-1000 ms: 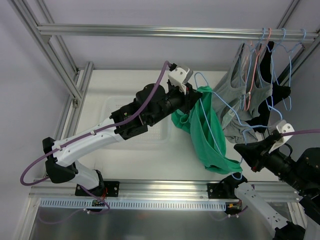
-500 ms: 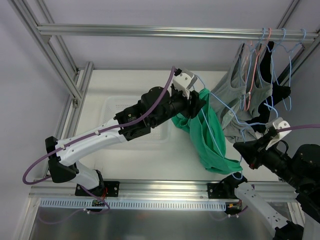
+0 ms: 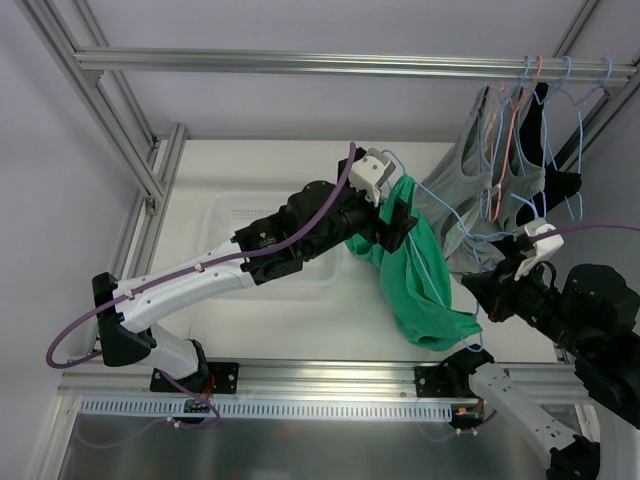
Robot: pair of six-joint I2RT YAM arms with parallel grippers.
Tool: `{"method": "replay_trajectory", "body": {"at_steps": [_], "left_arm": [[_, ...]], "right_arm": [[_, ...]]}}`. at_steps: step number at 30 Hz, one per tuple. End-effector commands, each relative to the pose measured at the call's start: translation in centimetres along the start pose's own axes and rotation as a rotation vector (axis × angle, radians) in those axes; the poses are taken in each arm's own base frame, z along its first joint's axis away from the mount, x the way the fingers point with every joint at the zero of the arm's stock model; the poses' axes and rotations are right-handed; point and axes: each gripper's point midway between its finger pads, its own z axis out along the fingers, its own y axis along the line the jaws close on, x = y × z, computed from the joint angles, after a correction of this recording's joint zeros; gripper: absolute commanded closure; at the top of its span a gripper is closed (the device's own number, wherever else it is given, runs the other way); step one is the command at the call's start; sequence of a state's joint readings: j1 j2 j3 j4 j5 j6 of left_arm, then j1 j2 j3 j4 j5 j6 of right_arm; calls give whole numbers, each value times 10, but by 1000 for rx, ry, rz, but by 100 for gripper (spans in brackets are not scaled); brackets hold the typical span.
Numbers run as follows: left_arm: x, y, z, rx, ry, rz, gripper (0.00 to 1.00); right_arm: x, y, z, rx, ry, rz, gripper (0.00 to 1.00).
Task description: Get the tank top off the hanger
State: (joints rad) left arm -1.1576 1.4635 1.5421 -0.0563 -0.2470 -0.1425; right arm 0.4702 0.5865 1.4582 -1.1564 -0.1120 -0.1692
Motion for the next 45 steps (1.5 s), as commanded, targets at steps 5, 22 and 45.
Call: {"method": "replay_trajectory", "body": {"at_steps": [5, 22, 45], "left_arm": [[-34, 14, -14, -73, -106, 10, 42], [-43, 14, 8, -97, -137, 47, 92], [-61, 120, -53, -546, -217, -168, 100]], "right_arm": [[-13, -2, 3, 10, -43, -13, 100], [-9, 13, 3, -77, -25, -19, 100], [21, 13, 4, -133, 20, -168, 100]]}}
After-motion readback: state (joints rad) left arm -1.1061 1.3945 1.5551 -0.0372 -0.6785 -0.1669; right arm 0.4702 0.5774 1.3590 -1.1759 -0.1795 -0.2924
